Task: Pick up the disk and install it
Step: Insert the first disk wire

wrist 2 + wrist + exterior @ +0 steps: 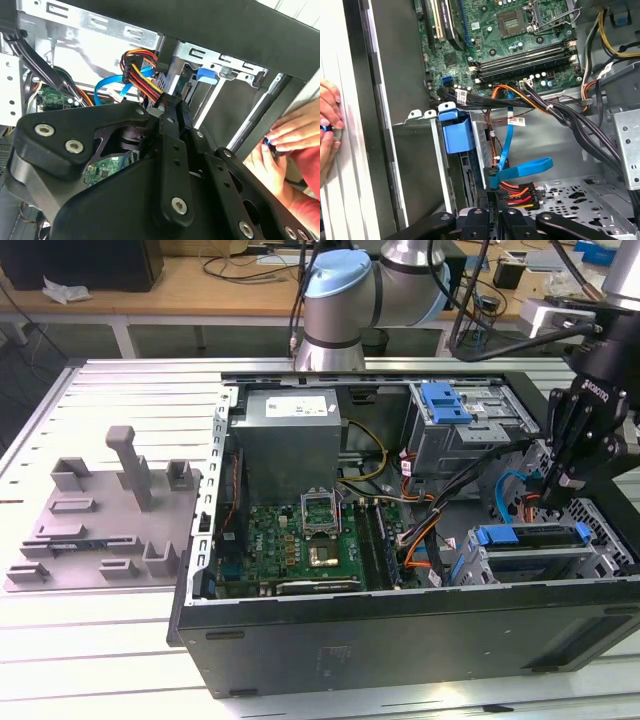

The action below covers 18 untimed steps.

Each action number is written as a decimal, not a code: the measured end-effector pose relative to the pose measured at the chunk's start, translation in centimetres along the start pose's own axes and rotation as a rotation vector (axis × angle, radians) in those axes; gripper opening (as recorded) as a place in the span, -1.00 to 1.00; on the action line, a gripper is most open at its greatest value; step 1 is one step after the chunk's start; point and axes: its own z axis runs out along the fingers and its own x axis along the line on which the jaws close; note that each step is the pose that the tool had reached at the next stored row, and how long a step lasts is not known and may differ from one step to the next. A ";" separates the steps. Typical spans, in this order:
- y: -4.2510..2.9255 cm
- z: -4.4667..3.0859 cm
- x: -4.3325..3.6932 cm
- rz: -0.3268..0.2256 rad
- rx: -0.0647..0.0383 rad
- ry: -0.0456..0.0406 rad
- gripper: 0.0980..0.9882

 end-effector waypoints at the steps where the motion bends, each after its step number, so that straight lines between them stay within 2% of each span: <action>1: -0.04 0.04 0.19 -0.002 0.000 -0.0130 -0.84; 5: -0.12 0.12 0.61 -0.008 -0.001 -0.0437 -0.84; 6: -0.16 0.16 0.78 -0.011 -0.002 -0.0581 -0.84; 7: -0.18 0.18 0.90 -0.013 -0.002 -0.0674 -0.84; 9: -0.26 0.28 1.36 -0.019 -0.004 -0.0943 -0.84; 10: -0.29 0.33 1.61 -0.021 -0.005 -0.1019 -0.84; 14: -0.31 0.48 2.29 -0.029 -0.006 -0.1175 -0.84; 16: -0.31 0.61 2.93 -0.038 -0.007 -0.1317 -0.84; 18: -0.31 0.67 3.19 -0.042 -0.008 -0.1395 -0.84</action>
